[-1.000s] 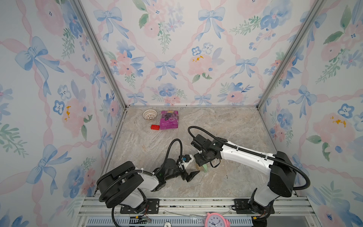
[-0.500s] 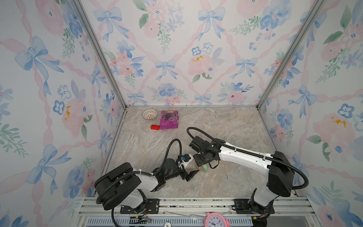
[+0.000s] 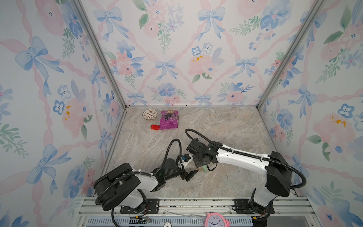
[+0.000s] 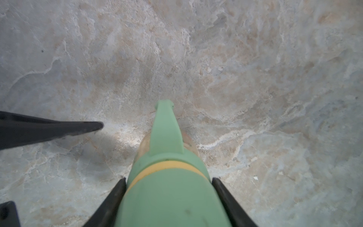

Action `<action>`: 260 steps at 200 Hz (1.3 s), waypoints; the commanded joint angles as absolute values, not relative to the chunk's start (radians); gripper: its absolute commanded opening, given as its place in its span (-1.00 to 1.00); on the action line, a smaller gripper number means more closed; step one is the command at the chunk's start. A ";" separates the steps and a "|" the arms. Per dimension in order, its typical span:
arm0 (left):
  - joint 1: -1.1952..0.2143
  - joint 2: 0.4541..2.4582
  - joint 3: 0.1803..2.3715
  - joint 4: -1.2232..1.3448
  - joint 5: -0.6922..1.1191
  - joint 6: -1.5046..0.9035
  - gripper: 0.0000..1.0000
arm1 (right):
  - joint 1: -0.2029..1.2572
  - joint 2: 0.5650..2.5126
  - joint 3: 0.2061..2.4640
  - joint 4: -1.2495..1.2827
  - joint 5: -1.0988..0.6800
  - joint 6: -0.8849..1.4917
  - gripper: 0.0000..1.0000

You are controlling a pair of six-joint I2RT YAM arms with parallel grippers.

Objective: Assemble the baby bottles
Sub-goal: Place the baby bottle at the center of the board.

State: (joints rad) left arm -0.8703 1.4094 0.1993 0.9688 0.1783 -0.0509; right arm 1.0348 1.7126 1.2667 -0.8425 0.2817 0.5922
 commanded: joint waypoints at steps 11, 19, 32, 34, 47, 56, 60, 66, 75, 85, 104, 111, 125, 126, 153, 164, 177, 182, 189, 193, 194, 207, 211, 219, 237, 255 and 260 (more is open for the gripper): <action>-0.875 1.387 0.202 0.961 0.172 -0.070 0.89 | 1.046 1.986 1.042 -0.924 0.152 0.661 -0.21; -0.876 1.384 0.201 0.959 0.169 -0.069 0.89 | 1.046 1.996 1.041 -0.926 0.152 0.661 -0.20; -0.876 1.382 0.202 0.954 0.172 -0.068 0.90 | 1.048 2.001 1.045 -0.936 0.160 0.659 -0.17; -0.876 1.382 0.202 0.953 0.172 -0.069 0.89 | 1.048 2.000 1.045 -0.938 0.162 0.660 -0.17; -0.874 1.381 0.203 0.954 0.178 -0.069 0.90 | 1.044 1.971 1.035 -0.928 0.156 0.662 -0.12; -0.875 1.383 0.207 0.954 0.187 -0.069 0.89 | 1.038 1.940 1.038 -0.923 0.155 0.665 -0.10; -0.876 1.384 0.207 0.953 0.188 -0.066 0.89 | 1.036 1.924 1.042 -0.925 0.155 0.665 -0.09; -0.875 1.385 0.207 0.954 0.189 -0.067 0.89 | 1.033 1.900 1.050 -0.926 0.158 0.666 -0.06; -0.877 1.387 0.209 0.954 0.189 -0.068 0.89 | 1.029 1.866 1.067 -0.932 0.170 0.670 -0.01; -0.875 1.390 0.211 0.954 0.191 -0.069 0.89 | 1.026 1.832 1.089 -0.934 0.172 0.670 0.01; -0.877 1.389 0.212 0.953 0.191 -0.071 0.90 | 1.028 1.779 1.123 -0.946 0.196 0.681 0.04; -0.877 1.385 0.212 0.950 0.190 -0.072 0.90 | 1.025 1.767 1.131 -0.949 0.205 0.685 0.06; -0.877 1.385 0.216 0.943 0.189 -0.070 0.89 | 1.026 1.737 1.149 -0.945 0.216 0.687 0.08; -0.877 1.385 0.215 0.942 0.190 -0.070 0.89 | 1.026 1.735 1.149 -0.944 0.216 0.687 0.09; -0.877 1.384 0.217 0.935 0.188 -0.068 0.90 | 1.023 1.721 1.191 -0.965 0.231 0.679 0.23; -0.877 1.383 0.216 0.936 0.184 -0.069 0.89 | 1.022 1.718 1.206 -0.975 0.238 0.678 0.28; -0.877 1.383 0.217 0.933 0.184 -0.068 0.90 | 1.022 1.707 1.213 -0.974 0.243 0.684 0.35; -0.876 1.384 0.216 0.931 0.184 -0.068 0.90 | 1.022 1.702 1.215 -0.973 0.245 0.684 0.37; -0.877 1.383 0.216 0.930 0.184 -0.068 0.90 | 1.022 1.694 1.221 -0.972 0.248 0.687 0.40; -0.877 1.383 0.217 0.930 0.184 -0.068 0.90 | 1.022 1.688 1.222 -0.972 0.252 0.690 0.41; -0.876 1.383 0.216 0.930 0.183 -0.069 0.90 | 1.022 1.687 1.223 -0.972 0.254 0.690 0.41; -0.876 1.382 0.216 0.928 0.180 -0.069 0.90 | 1.023 1.667 1.229 -0.965 0.256 0.693 0.42; -0.877 1.384 0.215 0.928 0.180 -0.067 0.90 | 1.021 1.662 1.230 -0.960 0.255 0.694 0.43; -0.877 1.385 0.216 0.928 0.181 -0.066 0.90 | 1.021 1.660 1.230 -0.954 0.259 0.701 0.44; -0.877 1.391 0.219 0.925 0.181 -0.068 0.90 | 1.020 1.611 1.230 -0.938 0.254 0.702 0.50; -0.877 1.397 0.222 0.925 0.178 -0.067 0.90 | 1.012 1.592 1.227 -0.915 0.225 0.695 0.58; -0.877 1.398 0.223 0.924 0.178 -0.066 0.90 | 1.010 1.587 1.225 -0.909 0.219 0.692 0.60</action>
State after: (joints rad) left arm -0.8711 1.3994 0.2050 0.9165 0.1787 -0.0570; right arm 1.0275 1.6268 1.2373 -0.8791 0.2535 0.6895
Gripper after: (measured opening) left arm 0.951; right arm 0.778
